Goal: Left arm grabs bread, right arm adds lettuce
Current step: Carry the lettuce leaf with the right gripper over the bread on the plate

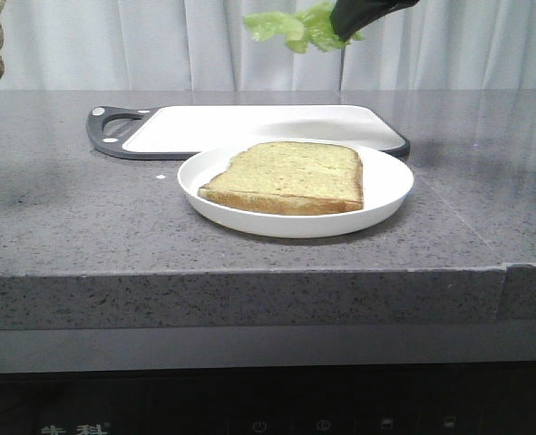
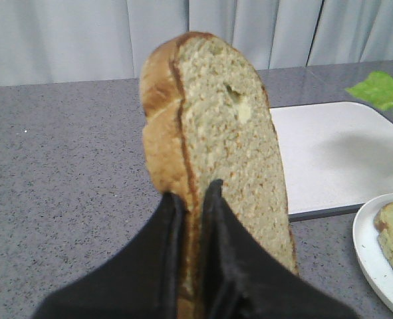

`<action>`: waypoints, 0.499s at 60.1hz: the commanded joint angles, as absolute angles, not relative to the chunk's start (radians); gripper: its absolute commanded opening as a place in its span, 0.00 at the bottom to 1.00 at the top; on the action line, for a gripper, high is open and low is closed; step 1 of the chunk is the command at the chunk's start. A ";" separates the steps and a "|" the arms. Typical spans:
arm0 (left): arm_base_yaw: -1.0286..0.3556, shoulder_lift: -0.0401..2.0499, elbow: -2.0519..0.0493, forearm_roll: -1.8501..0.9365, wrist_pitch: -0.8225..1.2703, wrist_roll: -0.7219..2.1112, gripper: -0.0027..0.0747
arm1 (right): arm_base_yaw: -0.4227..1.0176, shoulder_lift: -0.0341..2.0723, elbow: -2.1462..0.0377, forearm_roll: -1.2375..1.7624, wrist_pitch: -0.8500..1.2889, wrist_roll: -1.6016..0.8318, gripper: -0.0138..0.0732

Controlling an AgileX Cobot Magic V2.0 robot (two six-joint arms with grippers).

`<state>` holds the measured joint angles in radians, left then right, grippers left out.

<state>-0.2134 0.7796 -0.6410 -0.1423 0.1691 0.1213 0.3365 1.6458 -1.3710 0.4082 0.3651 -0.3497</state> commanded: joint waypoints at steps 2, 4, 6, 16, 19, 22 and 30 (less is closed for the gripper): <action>-0.211 0.769 -0.668 -0.157 0.079 0.112 0.01 | 0.391 1.481 -1.215 0.482 0.148 -0.347 0.09; -0.211 0.769 -0.668 -0.157 0.079 0.112 0.01 | 0.409 1.451 -1.157 0.500 0.103 -0.347 0.09; -0.211 0.769 -0.668 -0.157 0.079 0.112 0.01 | 0.426 1.425 -1.104 0.519 0.063 -0.347 0.09; -0.211 0.769 -0.668 -0.157 0.079 0.112 0.01 | 0.471 1.383 -0.960 0.555 0.000 -0.347 0.09; -0.211 0.769 -0.668 -0.157 0.079 0.112 0.01 | 0.471 1.390 -0.950 0.555 0.013 -0.347 0.09; -0.211 0.769 -0.668 -0.157 0.079 0.112 0.01 | 0.471 1.398 -0.942 0.555 0.022 -0.347 0.09; -0.211 0.769 -0.668 -0.157 0.079 0.112 0.01 | 0.471 1.419 -0.943 0.555 0.035 -0.347 0.09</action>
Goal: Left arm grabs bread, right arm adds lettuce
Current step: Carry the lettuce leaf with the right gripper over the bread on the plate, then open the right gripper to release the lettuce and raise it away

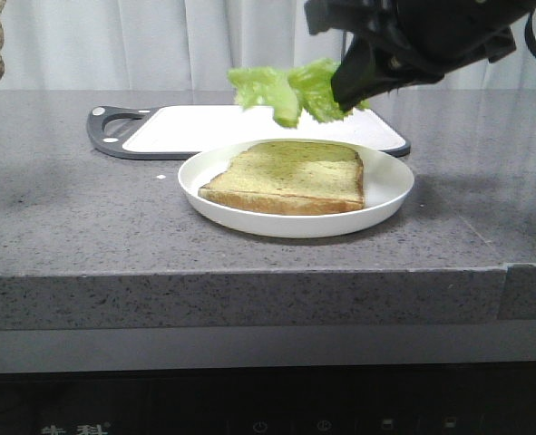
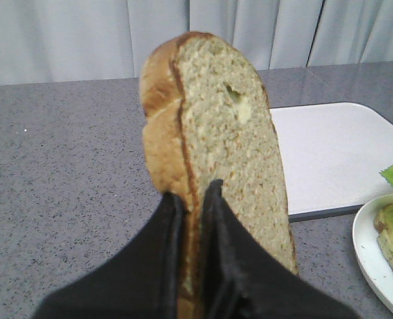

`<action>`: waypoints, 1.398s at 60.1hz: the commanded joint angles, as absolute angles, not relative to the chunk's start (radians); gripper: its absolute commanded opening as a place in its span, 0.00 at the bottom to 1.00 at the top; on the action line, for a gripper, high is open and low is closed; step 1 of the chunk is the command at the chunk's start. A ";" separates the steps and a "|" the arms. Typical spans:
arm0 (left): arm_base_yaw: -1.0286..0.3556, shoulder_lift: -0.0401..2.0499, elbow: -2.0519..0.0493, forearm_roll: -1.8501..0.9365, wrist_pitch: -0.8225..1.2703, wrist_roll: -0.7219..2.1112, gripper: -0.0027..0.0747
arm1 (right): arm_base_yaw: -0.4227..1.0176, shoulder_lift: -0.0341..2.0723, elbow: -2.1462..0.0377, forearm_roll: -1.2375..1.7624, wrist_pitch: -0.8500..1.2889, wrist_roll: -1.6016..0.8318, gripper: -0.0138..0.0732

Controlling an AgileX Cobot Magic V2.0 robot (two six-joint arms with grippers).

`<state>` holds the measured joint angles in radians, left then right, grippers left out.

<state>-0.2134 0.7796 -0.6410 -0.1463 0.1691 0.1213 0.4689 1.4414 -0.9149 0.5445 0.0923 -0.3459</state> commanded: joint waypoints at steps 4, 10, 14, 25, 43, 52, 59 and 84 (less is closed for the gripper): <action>-0.211 0.769 -0.668 -0.157 0.079 0.112 0.01 | 0.471 1.428 -0.943 0.555 0.048 -0.347 0.09; -0.211 0.769 -0.668 -0.157 0.079 0.112 0.01 | 0.471 1.447 -0.943 0.555 0.066 -0.347 0.09; -0.211 0.769 -0.668 -0.157 0.079 0.112 0.01 | 0.471 1.464 -0.943 0.555 0.077 -0.347 0.09; -0.211 0.769 -0.668 -0.157 0.079 0.112 0.01 | 0.471 1.483 -0.943 0.571 0.077 -0.347 0.18; -0.211 0.769 -0.668 -0.157 0.079 0.112 0.01 | 0.471 1.466 -0.943 0.573 0.087 -0.347 0.49; -0.211 0.769 -0.668 -0.157 0.079 0.112 0.01 | 0.471 1.414 -0.943 0.573 0.087 -0.347 0.57; -0.211 0.769 -0.668 -0.157 0.079 0.112 0.01 | 0.471 1.364 -0.943 0.573 0.104 -0.347 0.61; -0.211 0.769 -0.668 -0.157 0.089 0.112 0.01 | 0.451 1.179 -0.943 0.538 0.190 -0.348 0.44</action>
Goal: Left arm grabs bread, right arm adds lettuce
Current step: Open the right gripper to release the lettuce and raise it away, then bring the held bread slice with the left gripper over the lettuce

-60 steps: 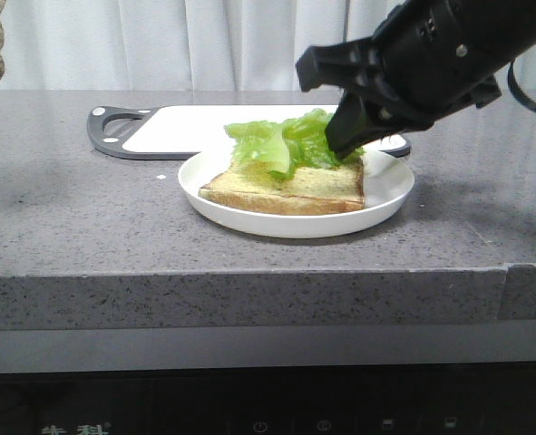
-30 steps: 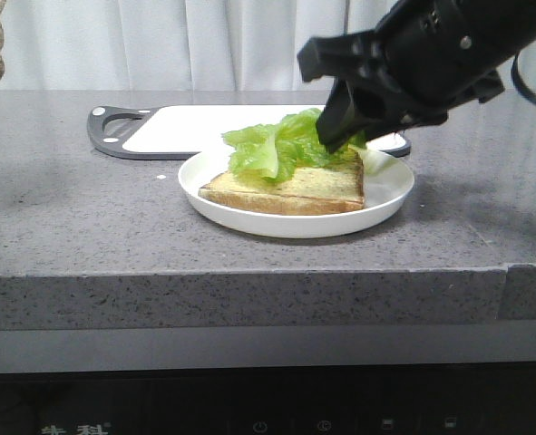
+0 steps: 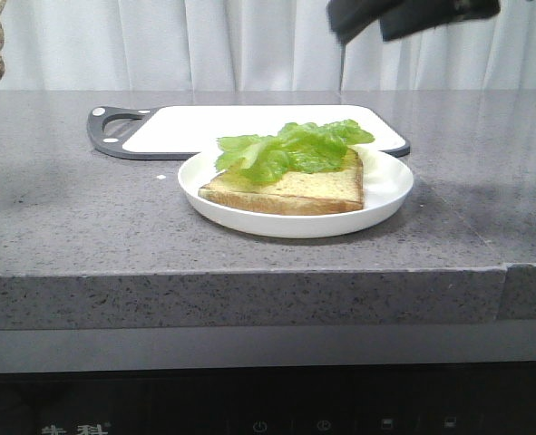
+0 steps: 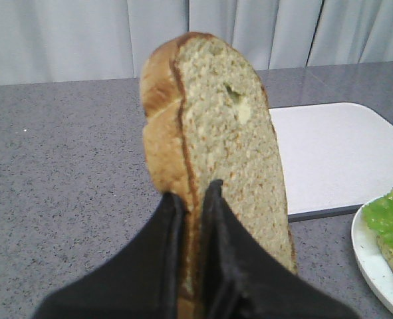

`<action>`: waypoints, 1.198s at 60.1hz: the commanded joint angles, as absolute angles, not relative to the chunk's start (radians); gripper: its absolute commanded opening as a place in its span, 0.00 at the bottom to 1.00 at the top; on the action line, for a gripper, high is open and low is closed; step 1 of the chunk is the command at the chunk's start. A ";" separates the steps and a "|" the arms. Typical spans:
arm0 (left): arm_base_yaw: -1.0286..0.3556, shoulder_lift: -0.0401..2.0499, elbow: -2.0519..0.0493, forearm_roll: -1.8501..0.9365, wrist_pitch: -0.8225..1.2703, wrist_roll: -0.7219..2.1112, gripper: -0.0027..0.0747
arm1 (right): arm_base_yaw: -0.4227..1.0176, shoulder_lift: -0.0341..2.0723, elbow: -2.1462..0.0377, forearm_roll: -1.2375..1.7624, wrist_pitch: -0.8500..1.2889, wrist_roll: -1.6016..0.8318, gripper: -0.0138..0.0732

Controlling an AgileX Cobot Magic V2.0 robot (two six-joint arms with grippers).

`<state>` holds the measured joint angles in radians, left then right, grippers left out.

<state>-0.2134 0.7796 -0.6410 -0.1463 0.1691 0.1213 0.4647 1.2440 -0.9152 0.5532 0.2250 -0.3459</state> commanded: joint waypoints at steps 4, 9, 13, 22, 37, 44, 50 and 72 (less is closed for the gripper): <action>-0.211 0.769 -0.668 -0.160 0.091 0.112 0.01 | 0.439 1.144 -0.943 0.510 0.224 -0.348 0.26; -0.211 0.769 -0.668 -0.193 0.104 0.112 0.01 | 0.429 1.100 -0.933 0.486 0.257 -0.348 0.08; -0.211 0.769 -0.679 -0.211 0.138 0.112 0.01 | 0.424 1.053 -0.907 0.484 0.252 -0.347 0.10; -0.212 0.835 -0.784 -0.262 0.300 0.112 0.01 | 0.418 0.913 -0.808 0.439 0.196 -0.349 0.09; -0.212 1.088 -1.039 -0.630 0.621 0.258 0.01 | 0.418 0.658 -0.584 0.389 0.076 -0.349 0.09; -0.212 1.216 -1.122 -1.027 0.796 0.512 0.01 | 0.418 0.584 -0.521 0.389 0.076 -0.349 0.09; -0.212 1.328 -1.176 -1.228 0.940 0.611 0.01 | 0.418 0.551 -0.502 0.390 0.081 -0.348 0.09; -0.232 1.680 -1.370 -1.404 1.174 0.660 0.01 | 0.418 0.543 -0.502 0.390 0.086 -0.348 0.09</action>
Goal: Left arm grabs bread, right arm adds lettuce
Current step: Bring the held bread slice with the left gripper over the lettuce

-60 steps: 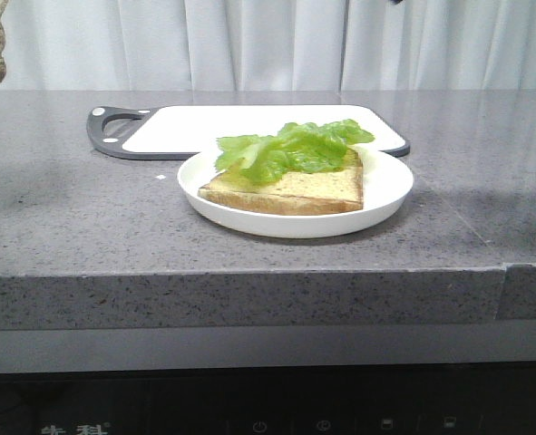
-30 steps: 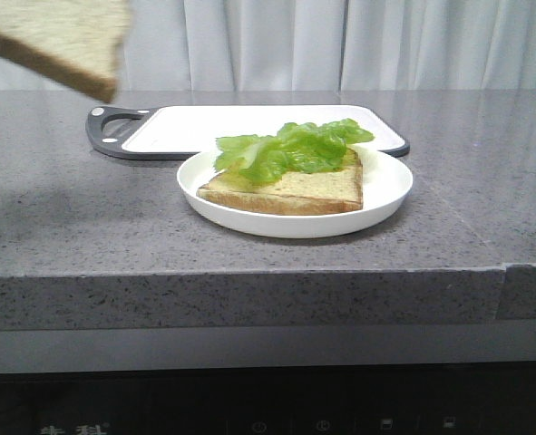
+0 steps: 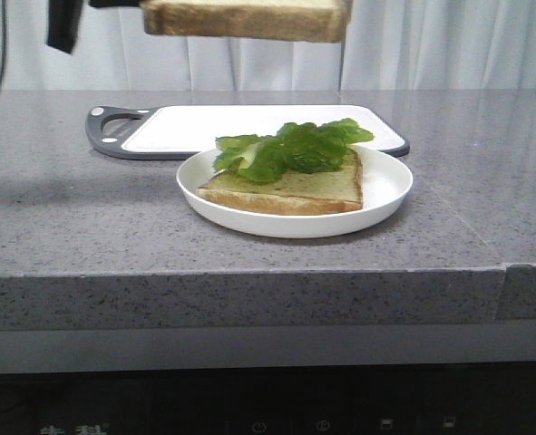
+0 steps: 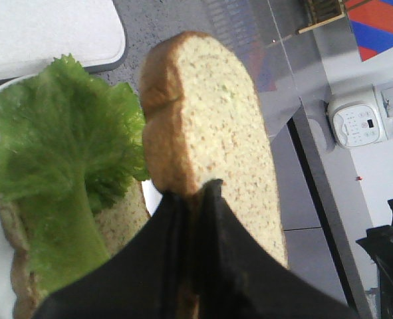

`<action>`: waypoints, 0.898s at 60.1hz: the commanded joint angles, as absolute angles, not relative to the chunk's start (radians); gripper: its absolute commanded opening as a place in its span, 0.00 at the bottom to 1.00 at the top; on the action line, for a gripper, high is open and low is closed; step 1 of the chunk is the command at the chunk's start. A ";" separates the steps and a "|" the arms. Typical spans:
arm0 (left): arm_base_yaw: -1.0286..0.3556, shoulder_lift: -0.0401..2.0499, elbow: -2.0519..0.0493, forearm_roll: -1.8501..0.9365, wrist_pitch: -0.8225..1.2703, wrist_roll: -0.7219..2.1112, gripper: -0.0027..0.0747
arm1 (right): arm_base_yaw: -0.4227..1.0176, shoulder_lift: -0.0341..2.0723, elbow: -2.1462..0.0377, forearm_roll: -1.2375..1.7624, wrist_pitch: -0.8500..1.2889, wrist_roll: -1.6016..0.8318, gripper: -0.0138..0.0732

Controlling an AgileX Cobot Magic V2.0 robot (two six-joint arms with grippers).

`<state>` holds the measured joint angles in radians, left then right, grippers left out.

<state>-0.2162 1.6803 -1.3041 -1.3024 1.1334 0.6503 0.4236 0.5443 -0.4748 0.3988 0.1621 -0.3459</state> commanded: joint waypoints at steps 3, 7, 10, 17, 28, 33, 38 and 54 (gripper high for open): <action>-0.242 1.709 -1.393 -1.404 1.174 0.660 0.01 | 0.418 0.543 -0.502 0.390 0.086 -0.348 0.09; -0.265 1.745 -1.418 -1.404 1.174 0.660 0.01 | 0.418 0.543 -0.502 0.390 0.086 -0.348 0.09; -0.276 1.763 -1.429 -1.402 1.174 0.660 0.01 | 0.418 0.543 -0.502 0.390 0.086 -0.348 0.09; -0.292 1.808 -1.459 -1.401 1.170 0.660 0.01 | 0.418 0.543 -0.502 0.390 0.086 -0.348 0.09; -0.292 1.841 -1.464 -1.372 1.153 0.660 0.01 | 0.418 0.543 -0.502 0.390 0.086 -0.348 0.09; -0.292 1.841 -1.464 -1.344 1.153 0.658 0.01 | 0.418 0.543 -0.502 0.390 0.086 -0.348 0.09; -0.292 1.841 -1.464 -1.335 1.149 0.658 0.01 | 0.418 0.543 -0.502 0.390 0.085 -0.348 0.09; -0.294 1.842 -1.464 -1.279 1.135 0.658 0.07 | 0.418 0.543 -0.502 0.390 0.083 -0.348 0.09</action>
<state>-0.2879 1.8917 -1.4341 -1.2314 1.1172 0.6566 0.4236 0.5443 -0.4748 0.3988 0.1621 -0.3459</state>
